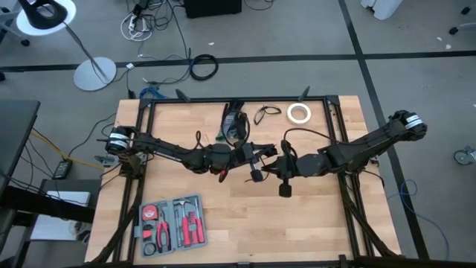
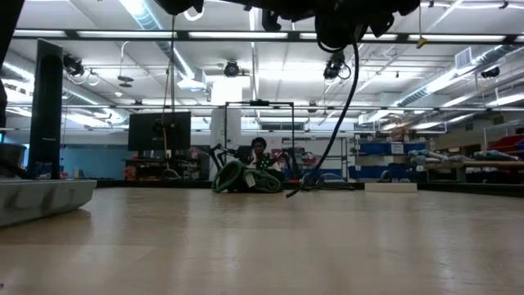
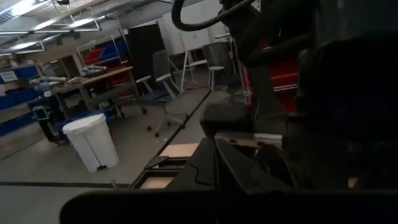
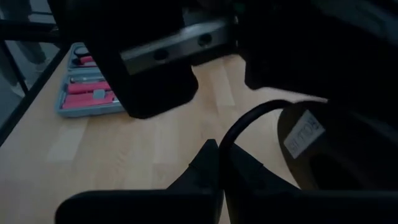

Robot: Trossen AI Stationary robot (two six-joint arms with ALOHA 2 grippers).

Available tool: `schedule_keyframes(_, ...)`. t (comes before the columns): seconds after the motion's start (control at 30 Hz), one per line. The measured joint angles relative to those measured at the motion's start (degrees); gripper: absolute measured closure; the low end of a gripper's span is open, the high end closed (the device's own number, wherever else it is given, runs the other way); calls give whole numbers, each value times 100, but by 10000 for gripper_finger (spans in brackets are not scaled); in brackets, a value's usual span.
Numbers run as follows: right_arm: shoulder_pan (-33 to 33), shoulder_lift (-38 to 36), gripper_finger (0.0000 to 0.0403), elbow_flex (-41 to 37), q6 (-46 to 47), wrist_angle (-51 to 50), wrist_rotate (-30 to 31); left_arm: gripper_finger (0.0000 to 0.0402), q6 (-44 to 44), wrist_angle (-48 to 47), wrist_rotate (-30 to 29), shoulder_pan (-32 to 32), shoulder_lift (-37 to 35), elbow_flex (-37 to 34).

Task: Coil cords
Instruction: Coil the black wire into a spool

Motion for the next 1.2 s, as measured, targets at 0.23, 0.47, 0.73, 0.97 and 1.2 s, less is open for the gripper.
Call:
schedule_keyframes(0.23,0,-24,400,0,-162,162,110,401,-21,-27,82,0,-1,0)
schedule_keyframes(0.47,145,-252,400,0,-222,157,330,401,-27,-271,82,-4,-3,0)
schedule_keyframes(0.73,484,-654,400,-4,-203,-269,1093,401,-31,-396,56,-9,-3,2)
schedule_keyframes(0.97,676,-864,400,-9,-89,-521,1585,401,-34,-398,36,-18,-3,2)
schedule_keyframes(1.2,902,-1071,399,-9,31,-795,2078,401,-33,-523,36,-74,-39,10)
